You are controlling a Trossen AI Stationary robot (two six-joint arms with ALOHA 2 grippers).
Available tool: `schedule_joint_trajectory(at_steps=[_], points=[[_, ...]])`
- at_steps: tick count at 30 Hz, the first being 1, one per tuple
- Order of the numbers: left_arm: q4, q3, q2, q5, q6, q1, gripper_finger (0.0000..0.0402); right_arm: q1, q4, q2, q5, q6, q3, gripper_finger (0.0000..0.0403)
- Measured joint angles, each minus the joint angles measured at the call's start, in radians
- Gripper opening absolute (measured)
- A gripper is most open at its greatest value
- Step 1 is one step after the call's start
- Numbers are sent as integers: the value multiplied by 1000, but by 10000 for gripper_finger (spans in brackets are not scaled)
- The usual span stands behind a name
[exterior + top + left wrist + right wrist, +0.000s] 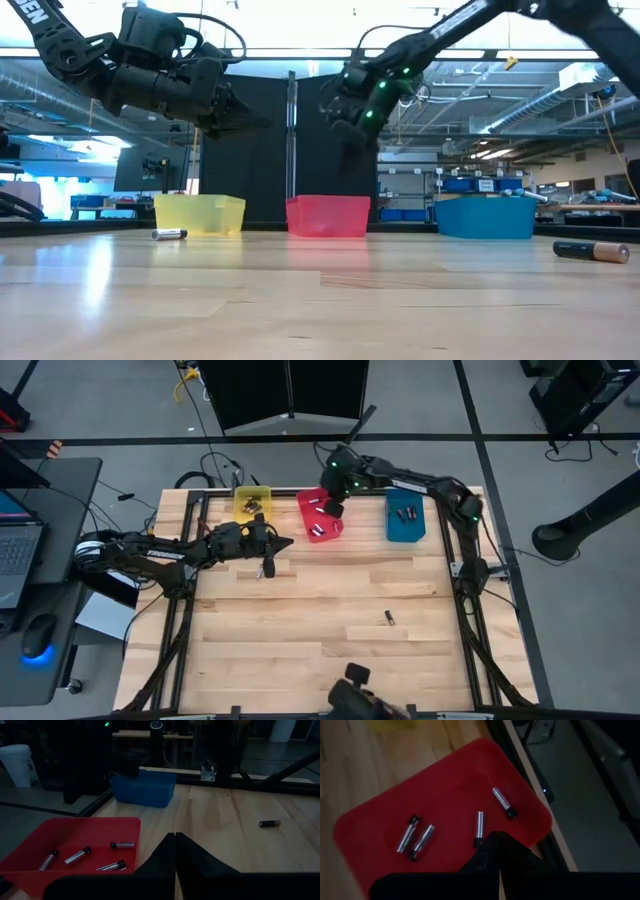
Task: Sort batteries
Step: Adjust the red bin
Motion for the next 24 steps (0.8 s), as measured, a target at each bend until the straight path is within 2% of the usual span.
schedule_joint_trajectory(at_steps=[8,20,24], points=[[-1,0,0,0,0,0,13,-44,-72,148,-37,-13,106,8],[-2,0,0,0,1,0,13,-96,-122,144,-36,120,106,8],[-5,0,0,0,1,0,13,-95,-160,142,0,129,107,8]])
